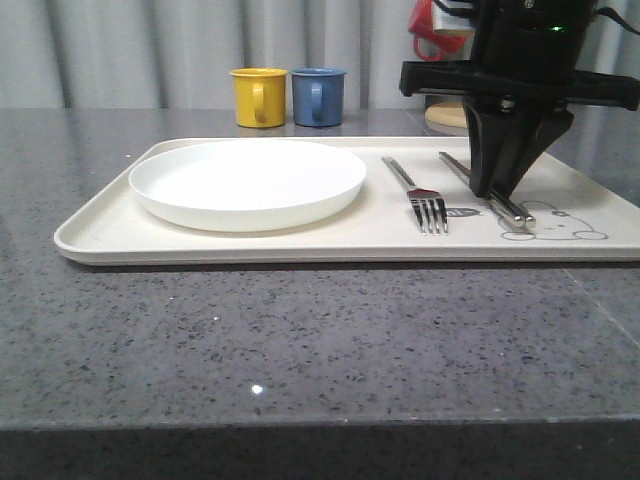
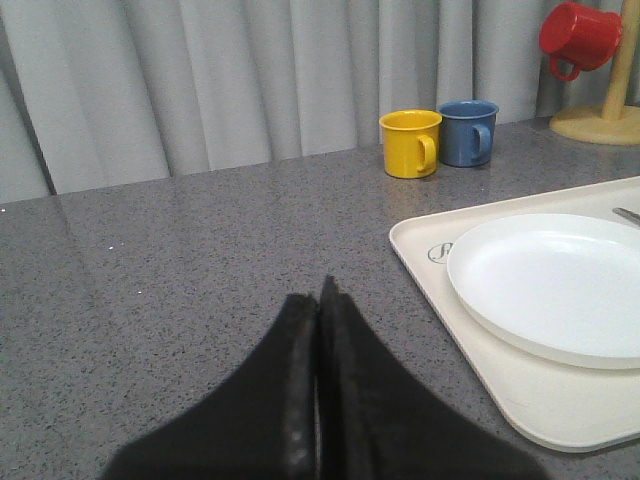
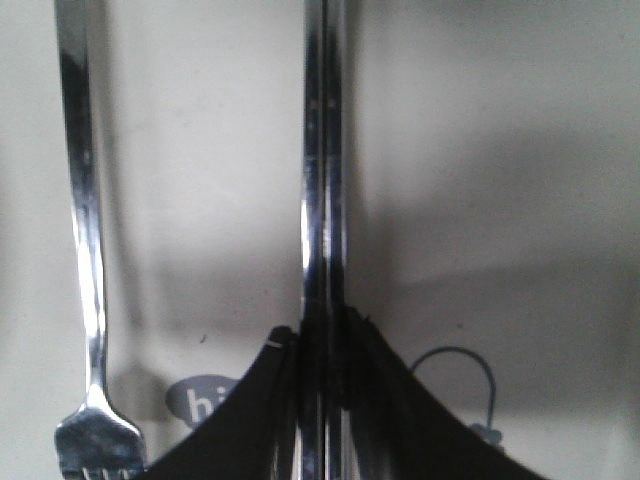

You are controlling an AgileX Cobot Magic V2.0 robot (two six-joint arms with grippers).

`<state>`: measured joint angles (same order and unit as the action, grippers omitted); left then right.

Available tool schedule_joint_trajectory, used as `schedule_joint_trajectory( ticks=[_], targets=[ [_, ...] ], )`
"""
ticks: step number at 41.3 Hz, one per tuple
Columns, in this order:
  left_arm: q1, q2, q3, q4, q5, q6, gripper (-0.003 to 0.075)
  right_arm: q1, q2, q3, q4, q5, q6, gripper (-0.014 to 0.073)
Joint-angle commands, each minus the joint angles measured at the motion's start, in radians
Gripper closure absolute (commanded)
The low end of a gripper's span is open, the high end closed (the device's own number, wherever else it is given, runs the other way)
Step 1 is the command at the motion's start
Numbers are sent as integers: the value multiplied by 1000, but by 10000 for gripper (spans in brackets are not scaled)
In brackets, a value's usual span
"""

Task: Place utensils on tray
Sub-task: 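Lower the chopsticks onto the tray beside the fork and release, then grasp the silver spoon by its handle with the right gripper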

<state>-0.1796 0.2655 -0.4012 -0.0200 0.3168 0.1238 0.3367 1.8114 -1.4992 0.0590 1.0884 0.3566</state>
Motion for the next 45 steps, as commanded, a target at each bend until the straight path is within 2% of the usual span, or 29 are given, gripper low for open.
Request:
schedule_joint_trajectory(
  ticks=[1, 12, 19, 23, 35, 45],
  targets=[
    [1, 8, -28, -9, -85, -8, 739, 0, -45, -34, -5, -20, 0, 377],
    [1, 8, -28, -9, -85, -8, 739, 0, -51, -34, -6, -18, 0, 333],
    [1, 8, -28, -9, -85, -8, 739, -28, -105, -34, -96, -2, -4, 285],
    [1, 8, -28, -9, -85, -8, 739, -91, -148, -34, -134, 10, -34, 285],
    [1, 8, -28, -9, -85, -8, 739, -353, -194, -34, -153, 50, -249, 287],
    [1, 8, -28, -9, -85, -8, 739, -494, -155, -34, -153, 38, -271, 287]
  ],
)
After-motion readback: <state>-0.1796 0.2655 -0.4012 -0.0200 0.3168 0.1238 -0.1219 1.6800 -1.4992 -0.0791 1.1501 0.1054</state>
